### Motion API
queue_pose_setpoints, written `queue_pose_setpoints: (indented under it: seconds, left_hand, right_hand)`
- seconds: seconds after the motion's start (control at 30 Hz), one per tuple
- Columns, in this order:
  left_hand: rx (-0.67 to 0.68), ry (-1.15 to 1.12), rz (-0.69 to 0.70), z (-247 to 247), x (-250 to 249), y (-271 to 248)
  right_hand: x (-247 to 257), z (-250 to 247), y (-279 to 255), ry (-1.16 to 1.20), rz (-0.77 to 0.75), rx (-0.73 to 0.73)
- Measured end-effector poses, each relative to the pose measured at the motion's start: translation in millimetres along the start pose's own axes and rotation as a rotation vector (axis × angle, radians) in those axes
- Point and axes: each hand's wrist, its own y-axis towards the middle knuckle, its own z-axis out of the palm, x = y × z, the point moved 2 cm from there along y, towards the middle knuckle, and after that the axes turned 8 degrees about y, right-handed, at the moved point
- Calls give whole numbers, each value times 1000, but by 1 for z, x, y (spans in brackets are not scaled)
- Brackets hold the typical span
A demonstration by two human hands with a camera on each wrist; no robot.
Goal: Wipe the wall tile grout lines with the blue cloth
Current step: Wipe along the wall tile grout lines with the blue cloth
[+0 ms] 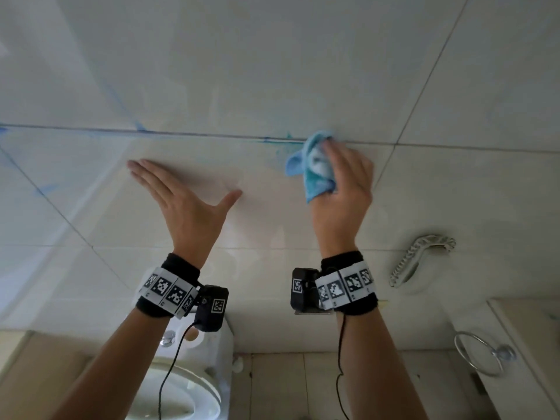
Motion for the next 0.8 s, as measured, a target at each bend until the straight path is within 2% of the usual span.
queue_pose_setpoints:
  seconds: [0.1,0.17,0.2,0.27,0.37,0.4,0.47,0.57,0.63,0.73,0.8]
  left_hand:
    - [-1,3,16,-1,1,0]
    - [4,6,16,-2,2,-1]
    - [7,8,14,-2,2,-2]
    - [15,8,17,-3,3,-3]
    - [34,1,41,-7,6,-5]
    - [43,5,50,-9,9,-6]
    - [59,17,65,-16,16,-7]
    - [57,44,97,-28,28,-8]
    - [49,55,93,-35,30,-7]
    - [43,49,65,-39,26,-3]
    - [47,36,53,-39,21,0]
  right_hand:
    - [-18,-17,18,-13,81,-254]
    - [-18,-6,13,-6,153,-307]
    - [-11,4,4,-1,161,-287]
    - [8,30,-17,47,114,-129]
    - [30,62,-40,58,0,240]
    - [34,63,-40,65,-26,283]
    - [37,52,-31,83,-23,201]
    - [27,26,-4,35,-19,-163]
    - [14,25,11,24,35,-301]
    - [12,44,4,43,124,-320]
    - [18,55,-13,82,85,-225]
